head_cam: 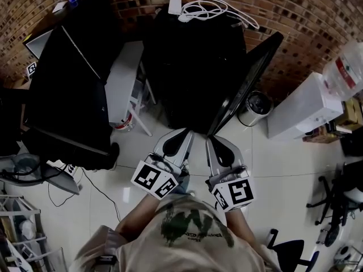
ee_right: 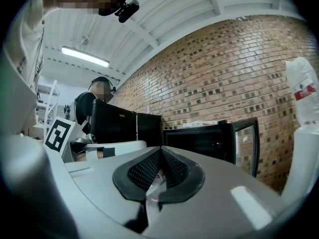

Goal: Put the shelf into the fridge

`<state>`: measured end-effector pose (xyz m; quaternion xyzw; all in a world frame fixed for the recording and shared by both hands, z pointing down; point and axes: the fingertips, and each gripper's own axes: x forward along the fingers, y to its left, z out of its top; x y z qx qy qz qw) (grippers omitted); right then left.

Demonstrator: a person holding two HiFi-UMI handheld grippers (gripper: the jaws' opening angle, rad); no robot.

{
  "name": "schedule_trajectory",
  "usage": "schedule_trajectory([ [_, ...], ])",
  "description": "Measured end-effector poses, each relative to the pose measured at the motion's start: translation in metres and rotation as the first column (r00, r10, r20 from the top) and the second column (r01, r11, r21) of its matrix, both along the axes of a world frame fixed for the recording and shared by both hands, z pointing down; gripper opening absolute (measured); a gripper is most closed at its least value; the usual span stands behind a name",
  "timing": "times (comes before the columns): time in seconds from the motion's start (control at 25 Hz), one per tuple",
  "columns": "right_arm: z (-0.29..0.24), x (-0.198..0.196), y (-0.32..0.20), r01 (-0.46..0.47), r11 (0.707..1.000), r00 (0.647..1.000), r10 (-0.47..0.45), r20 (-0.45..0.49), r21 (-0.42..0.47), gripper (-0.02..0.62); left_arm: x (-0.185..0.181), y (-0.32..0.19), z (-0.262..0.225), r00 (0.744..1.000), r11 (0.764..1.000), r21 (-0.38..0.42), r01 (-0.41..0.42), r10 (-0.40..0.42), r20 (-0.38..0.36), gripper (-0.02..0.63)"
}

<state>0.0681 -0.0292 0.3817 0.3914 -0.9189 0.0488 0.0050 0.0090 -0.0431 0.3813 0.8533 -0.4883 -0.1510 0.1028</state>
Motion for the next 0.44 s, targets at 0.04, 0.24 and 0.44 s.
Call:
schedule_trajectory([
  [0.04,-0.001,0.0,0.003,0.0,1.0,1.0,0.0,0.002,0.001,0.0,0.0,0.003,-0.001,1.0,1.0,0.001,0.001,-0.001,0.006,0.0],
  [0.24,-0.004,0.001,0.013,-0.002,1.0,1.0,0.002,0.004,0.003,0.0,0.004,0.014,-0.002,0.999,1.0,0.003,-0.002,0.002,0.034,0.0],
  [0.44,0.003,0.002,0.005,-0.013,1.0,1.0,0.013,-0.001,0.007,0.0,0.006,0.007,0.005,0.999,1.0,0.01,-0.014,0.014,0.046,0.0],
])
